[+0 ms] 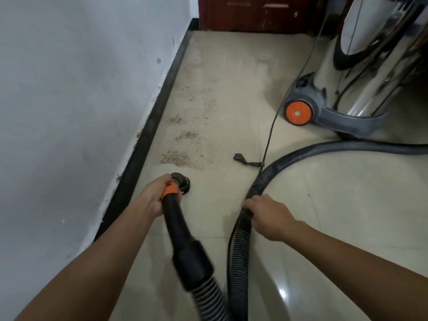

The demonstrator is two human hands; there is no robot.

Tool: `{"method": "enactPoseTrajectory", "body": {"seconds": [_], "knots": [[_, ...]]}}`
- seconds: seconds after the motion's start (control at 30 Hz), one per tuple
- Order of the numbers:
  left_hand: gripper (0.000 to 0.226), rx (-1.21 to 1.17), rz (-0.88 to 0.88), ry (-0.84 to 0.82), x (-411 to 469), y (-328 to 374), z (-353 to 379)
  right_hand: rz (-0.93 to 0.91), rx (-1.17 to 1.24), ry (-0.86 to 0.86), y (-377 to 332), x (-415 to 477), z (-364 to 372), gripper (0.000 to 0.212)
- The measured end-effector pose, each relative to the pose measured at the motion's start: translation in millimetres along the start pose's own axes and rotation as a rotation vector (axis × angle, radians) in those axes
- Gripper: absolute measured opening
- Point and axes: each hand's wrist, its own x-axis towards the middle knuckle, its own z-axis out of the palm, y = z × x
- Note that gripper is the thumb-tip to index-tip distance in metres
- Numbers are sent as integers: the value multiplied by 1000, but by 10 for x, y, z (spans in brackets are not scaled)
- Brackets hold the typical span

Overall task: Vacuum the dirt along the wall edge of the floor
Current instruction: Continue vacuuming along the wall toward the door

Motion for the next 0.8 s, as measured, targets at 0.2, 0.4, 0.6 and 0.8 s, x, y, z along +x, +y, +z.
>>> {"method": "enactPoseTrajectory", "body": {"seconds": [0.2,0.4,0.6,0.8], "knots": [[14,36,23,81,30,99,-529,-281,-423,-89,79,99,603,40],[27,51,193,298,201,-40,-517,-168,-481,-132,941,-465,747,43],[34,121,388,501,312,-463,-212,-2,-539,-197,1545,-1085,781,46],[55,68,441,604,226,-657,55,184,-544,-302,1846,-1674,825,45]]}}
